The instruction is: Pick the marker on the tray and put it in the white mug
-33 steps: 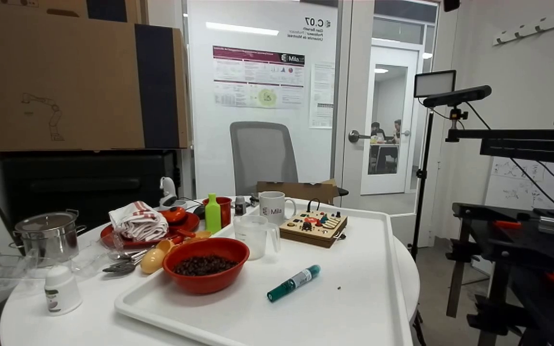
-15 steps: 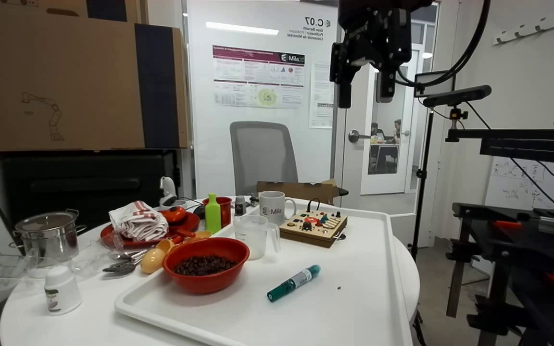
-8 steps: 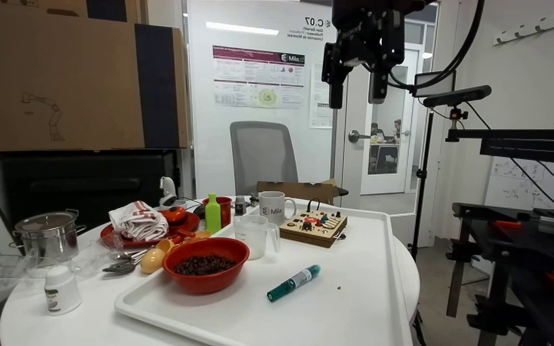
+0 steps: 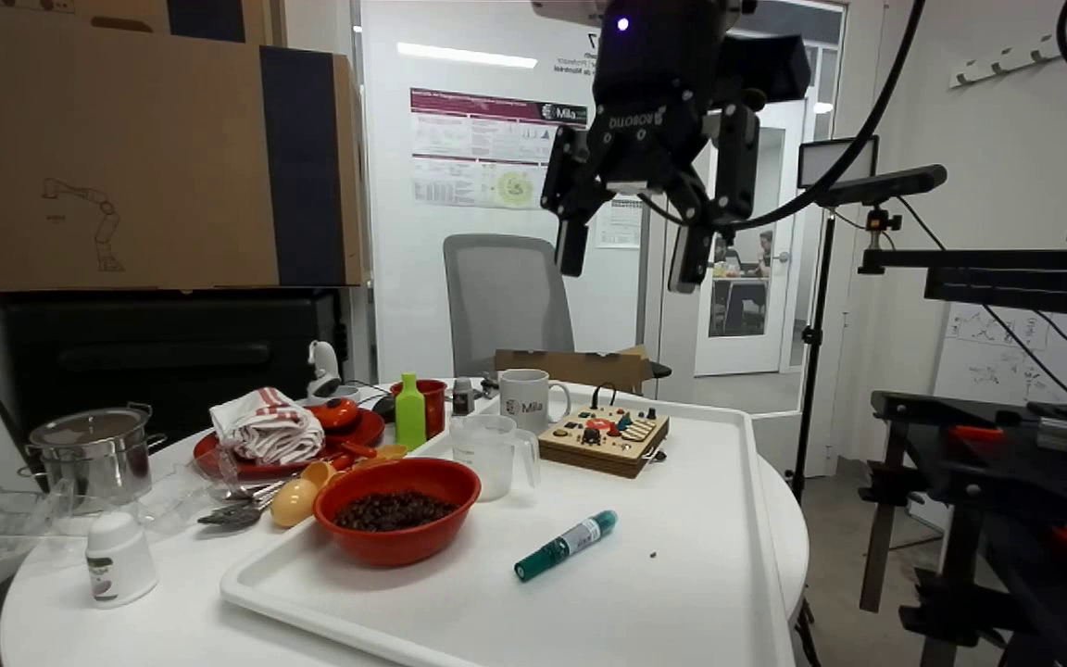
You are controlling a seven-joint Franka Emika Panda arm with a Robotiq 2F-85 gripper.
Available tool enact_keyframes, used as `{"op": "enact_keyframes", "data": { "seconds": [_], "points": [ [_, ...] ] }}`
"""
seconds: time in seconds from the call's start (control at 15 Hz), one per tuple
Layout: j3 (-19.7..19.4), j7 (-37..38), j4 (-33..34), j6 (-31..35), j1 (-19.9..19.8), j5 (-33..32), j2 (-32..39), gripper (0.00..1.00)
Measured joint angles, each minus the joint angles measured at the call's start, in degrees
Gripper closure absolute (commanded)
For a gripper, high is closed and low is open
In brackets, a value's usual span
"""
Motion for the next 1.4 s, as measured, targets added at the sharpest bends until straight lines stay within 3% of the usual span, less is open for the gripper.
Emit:
{"op": "enact_keyframes", "data": {
  "seconds": [0.2,0.4,0.87,1.4],
  "points": [
    [2.6,-11.7,2.0,1.0,-0.4,5.9,6.5,0.00],
    [5.0,-16.3,5.1,1.0,-3.3,5.4,13.0,0.00],
    [4.5,-7.7,12.5,4.5,-9.4,-4.2,24.5,0.00],
    [5.2,-5.6,15.9,4.4,-13.2,-5.8,31.0,0.00]
  ]
}}
